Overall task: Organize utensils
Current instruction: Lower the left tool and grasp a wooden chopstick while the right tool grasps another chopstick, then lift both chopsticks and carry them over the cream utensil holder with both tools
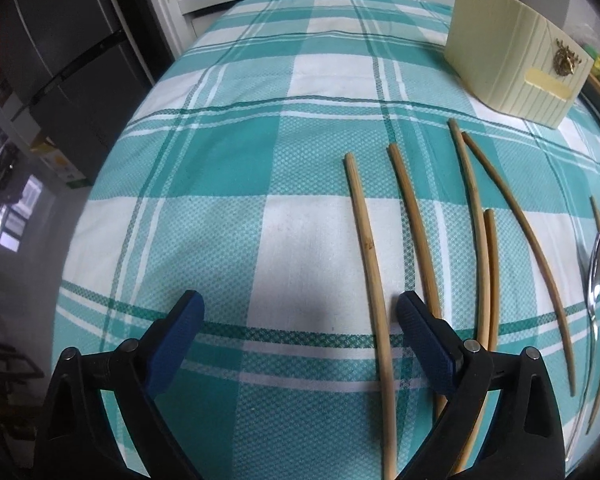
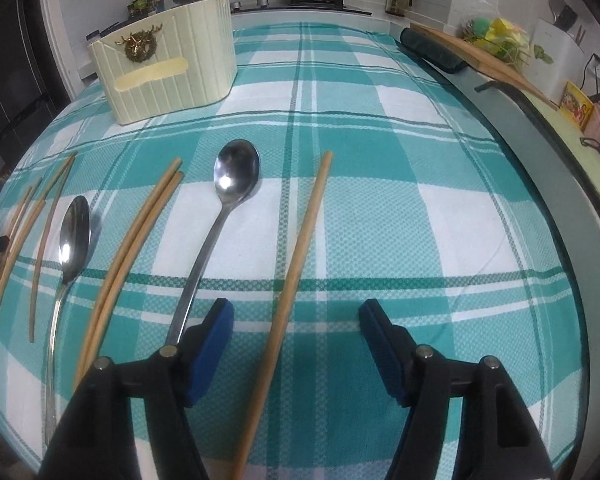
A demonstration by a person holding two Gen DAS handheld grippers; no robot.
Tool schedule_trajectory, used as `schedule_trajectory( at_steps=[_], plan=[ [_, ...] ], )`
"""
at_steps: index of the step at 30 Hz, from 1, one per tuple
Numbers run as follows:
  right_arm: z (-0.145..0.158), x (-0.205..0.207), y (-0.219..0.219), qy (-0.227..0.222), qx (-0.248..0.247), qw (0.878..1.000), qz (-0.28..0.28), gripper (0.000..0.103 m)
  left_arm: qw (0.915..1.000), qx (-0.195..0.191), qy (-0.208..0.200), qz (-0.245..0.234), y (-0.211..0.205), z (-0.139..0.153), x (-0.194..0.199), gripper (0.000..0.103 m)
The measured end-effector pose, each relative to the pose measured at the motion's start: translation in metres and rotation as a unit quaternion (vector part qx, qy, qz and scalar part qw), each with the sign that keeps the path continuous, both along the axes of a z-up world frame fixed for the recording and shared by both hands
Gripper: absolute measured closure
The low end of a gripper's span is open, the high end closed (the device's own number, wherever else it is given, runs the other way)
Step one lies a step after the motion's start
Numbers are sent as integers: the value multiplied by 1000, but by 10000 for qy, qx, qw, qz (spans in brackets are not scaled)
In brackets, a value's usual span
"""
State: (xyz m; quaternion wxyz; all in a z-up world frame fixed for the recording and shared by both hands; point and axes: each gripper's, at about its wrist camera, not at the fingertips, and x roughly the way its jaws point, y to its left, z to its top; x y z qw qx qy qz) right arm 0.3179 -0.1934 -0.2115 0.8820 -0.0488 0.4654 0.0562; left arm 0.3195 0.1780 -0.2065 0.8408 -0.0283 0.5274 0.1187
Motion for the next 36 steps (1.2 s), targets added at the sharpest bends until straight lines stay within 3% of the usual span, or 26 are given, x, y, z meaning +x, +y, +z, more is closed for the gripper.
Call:
schedule_trajectory(
  at_steps=[4,7,9,14,18,20,22,23,26,30,36],
  plan=[
    [1,17,-1,-24,22,10000,6,39,9993,-355,41,-130,3,3,14,26],
    [5,37,-2,64,17,10000,46,57,9989,-356,70,-307,2,5,31,40],
    [7,53,-4,111,49,9999,32,72,9987,-367,-4,-344,3,6,41,45],
    [3,81,-10,-360,263,9990,61,86,9974,-150,-644,-289,-2,2,49,49],
    [1,80,-9,-621,227,9978,40,87,9946,7,-939,-450,-7,1,48,62],
    [1,82,-9,-619,257,9977,43,87,9928,26,-1054,-567,-10,1,47,73],
    [1,84,-10,-622,258,9977,53,87,9911,89,-1121,-708,-16,0,46,93],
    [0,85,-9,-625,233,9978,56,87,9907,136,-1106,-781,-19,1,47,96],
    [1,87,-9,-635,202,9978,54,91,9905,261,-1094,-789,-24,1,52,98],
    [2,104,-12,-543,427,9976,46,95,9929,-311,-1027,-506,-7,8,60,99],
    [30,119,-23,-381,1100,9932,20,96,9868,-672,-1393,-487,1,56,47,99]
  ],
)
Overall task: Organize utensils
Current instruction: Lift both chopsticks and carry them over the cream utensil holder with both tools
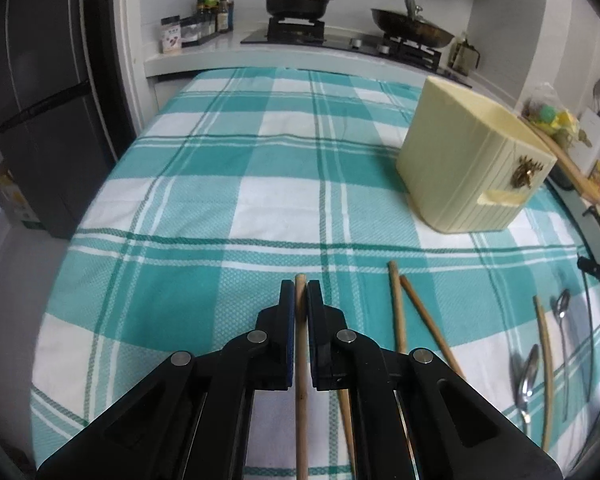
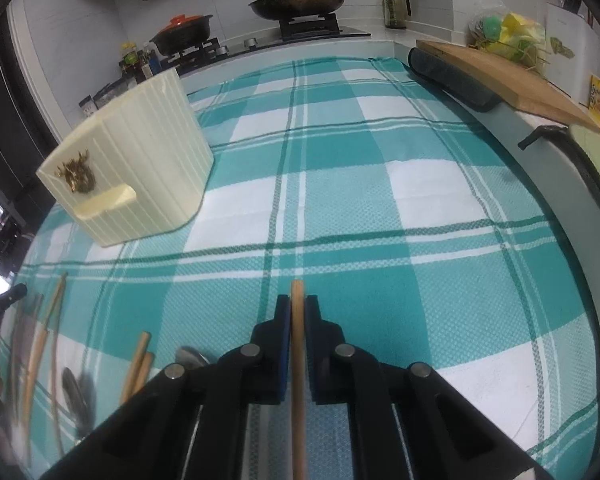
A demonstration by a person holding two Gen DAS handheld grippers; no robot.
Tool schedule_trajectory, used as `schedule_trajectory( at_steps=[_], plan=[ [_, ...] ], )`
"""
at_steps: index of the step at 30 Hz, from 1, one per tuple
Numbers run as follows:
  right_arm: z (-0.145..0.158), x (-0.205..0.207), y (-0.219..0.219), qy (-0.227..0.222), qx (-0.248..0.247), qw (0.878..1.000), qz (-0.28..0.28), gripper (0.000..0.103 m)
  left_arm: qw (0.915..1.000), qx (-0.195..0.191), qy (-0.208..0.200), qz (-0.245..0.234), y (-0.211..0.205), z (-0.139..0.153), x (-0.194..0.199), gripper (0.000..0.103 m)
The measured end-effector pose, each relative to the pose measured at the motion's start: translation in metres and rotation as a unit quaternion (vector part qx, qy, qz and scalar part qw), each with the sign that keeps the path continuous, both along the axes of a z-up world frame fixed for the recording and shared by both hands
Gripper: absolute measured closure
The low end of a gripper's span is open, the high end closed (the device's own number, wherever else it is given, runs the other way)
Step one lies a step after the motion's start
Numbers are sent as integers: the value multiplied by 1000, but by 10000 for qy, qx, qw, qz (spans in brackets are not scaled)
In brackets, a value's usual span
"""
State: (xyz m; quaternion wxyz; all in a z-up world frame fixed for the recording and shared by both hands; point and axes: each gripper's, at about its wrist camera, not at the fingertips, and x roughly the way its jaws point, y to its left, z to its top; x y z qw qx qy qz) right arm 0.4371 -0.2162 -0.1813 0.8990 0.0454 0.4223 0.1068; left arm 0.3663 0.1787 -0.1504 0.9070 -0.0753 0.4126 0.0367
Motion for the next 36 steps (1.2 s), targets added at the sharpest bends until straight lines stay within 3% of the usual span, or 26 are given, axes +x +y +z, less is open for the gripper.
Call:
schedule_trajectory(
  at_steps=[12,19,26,30,36],
  plan=[
    [110,-62,1,-619,599,9949,531,96,9947,-515,-807,-365,-7,102,-62,99],
    [159,-116,7,-1201,616,9874,822,96,9901,-641,-1113,-560,-19,139,-87,99],
    [189,-140,13,-1775,547,9788,866,96,9859,-574,-1382,-753,-37,168,-101,99],
    [190,-136,18,-1657,300,9822,834,96,9846,-549,-1465,-781,-39,180,-102,99],
    [193,-130,15,-1253,343,9888,737,96,9850,-479,-1437,-822,-43,185,-100,99]
  ],
)
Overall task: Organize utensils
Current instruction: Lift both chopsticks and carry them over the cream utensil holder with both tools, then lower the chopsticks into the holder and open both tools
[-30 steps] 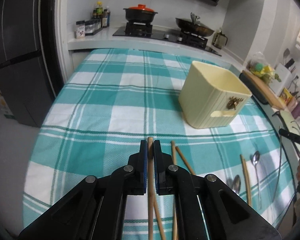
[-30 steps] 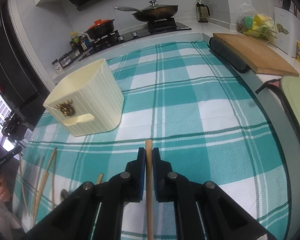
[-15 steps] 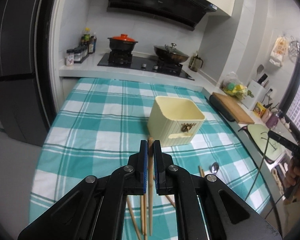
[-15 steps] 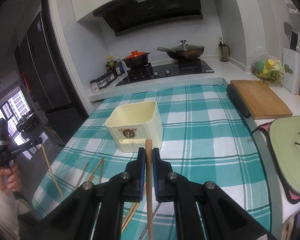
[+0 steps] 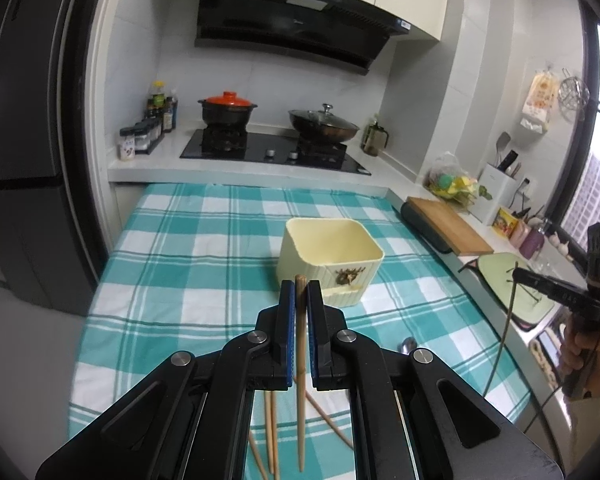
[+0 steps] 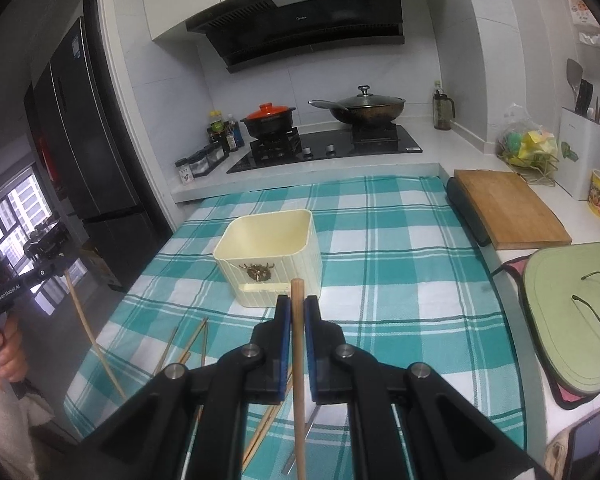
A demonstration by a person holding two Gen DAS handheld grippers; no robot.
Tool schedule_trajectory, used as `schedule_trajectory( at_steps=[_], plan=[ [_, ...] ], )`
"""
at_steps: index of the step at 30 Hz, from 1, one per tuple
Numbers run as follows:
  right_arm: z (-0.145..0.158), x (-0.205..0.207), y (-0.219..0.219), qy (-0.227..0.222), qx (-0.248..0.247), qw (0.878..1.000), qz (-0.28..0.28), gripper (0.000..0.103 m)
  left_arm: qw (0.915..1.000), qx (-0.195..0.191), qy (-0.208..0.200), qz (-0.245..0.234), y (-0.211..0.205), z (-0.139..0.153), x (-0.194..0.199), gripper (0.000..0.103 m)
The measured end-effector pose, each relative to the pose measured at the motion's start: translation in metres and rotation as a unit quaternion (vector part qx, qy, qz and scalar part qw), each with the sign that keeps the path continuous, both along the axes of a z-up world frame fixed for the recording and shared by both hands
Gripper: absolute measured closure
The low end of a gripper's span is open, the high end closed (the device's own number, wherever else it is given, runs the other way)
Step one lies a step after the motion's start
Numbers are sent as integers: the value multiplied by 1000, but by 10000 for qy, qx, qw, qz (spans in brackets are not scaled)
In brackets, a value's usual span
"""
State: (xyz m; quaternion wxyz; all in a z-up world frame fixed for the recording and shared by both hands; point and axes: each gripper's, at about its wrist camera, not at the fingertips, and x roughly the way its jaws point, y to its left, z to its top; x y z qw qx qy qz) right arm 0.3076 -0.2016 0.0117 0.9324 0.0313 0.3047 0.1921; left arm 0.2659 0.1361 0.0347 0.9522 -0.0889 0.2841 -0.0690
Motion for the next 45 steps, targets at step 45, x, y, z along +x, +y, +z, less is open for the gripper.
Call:
schedule_trajectory(
  at_steps=[45],
  plan=[
    [68,155,97,-1726,287,9845,93,96,9975,239,-577,328,-74,29,250,99]
  ],
)
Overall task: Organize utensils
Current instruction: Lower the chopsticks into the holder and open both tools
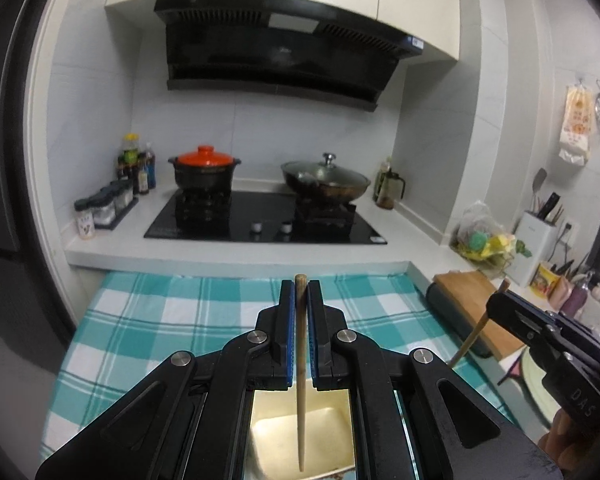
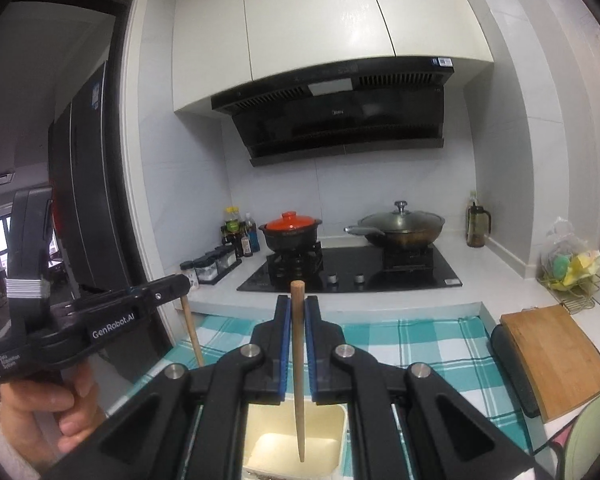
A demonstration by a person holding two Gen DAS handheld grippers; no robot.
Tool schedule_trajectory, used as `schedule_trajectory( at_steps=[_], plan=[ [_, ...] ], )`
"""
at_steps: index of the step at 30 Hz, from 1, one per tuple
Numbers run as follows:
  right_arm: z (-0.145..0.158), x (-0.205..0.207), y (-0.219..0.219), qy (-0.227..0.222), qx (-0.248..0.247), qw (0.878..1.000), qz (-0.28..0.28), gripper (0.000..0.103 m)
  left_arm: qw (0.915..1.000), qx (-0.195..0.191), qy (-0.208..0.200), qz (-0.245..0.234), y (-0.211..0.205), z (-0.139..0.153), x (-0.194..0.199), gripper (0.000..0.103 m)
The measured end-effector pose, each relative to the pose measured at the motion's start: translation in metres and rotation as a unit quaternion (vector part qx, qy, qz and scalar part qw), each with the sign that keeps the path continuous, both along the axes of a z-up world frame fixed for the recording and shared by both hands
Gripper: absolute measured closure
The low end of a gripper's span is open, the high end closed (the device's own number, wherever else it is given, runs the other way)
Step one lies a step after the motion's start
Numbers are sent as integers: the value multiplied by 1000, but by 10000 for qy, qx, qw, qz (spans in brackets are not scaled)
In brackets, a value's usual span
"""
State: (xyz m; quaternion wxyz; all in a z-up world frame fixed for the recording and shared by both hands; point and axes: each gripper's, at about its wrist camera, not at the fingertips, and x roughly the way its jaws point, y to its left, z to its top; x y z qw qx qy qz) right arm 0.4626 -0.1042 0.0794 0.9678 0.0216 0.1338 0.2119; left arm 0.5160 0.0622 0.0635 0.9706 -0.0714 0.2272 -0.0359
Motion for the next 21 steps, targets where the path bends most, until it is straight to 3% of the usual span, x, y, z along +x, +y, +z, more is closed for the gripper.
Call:
schedule_trajectory(
  at_steps=[8,9,11,13,14,16,17,19,21],
  plan=[
    [-62,60,7,1428,-296,9893,-22,96,9936,-128,1121,-112,6,-64,33,98],
    [-66,62,8,1547,-344,9874,-25,96,9923,-102,1227,-111,5,-67,34,93],
    [-72,65,12,1741,-446,9837,14,94,9885,-73,1501,-189,3,-70,39,68],
    [-78,74,19,2089,-635,9759,74,93,9856,-77,1674,-238,2,-67,39,35],
    [-79,78,23,2247,-691,9720,75,93,9846,-92,1729,-250,2,-63,37,31],
    [-81,86,31,2556,-899,9625,120,82,9852,-140,1693,-245,7,-50,28,25],
    [-77,86,33,2644,-918,9600,131,71,9864,-132,1623,-217,11,-43,19,23],
    [-63,75,32,2535,-844,9635,161,69,9911,91,1325,-87,17,-27,-6,8],
    [-48,55,28,2325,-857,9686,202,65,9946,517,898,10,21,-13,-41,4]
  ],
)
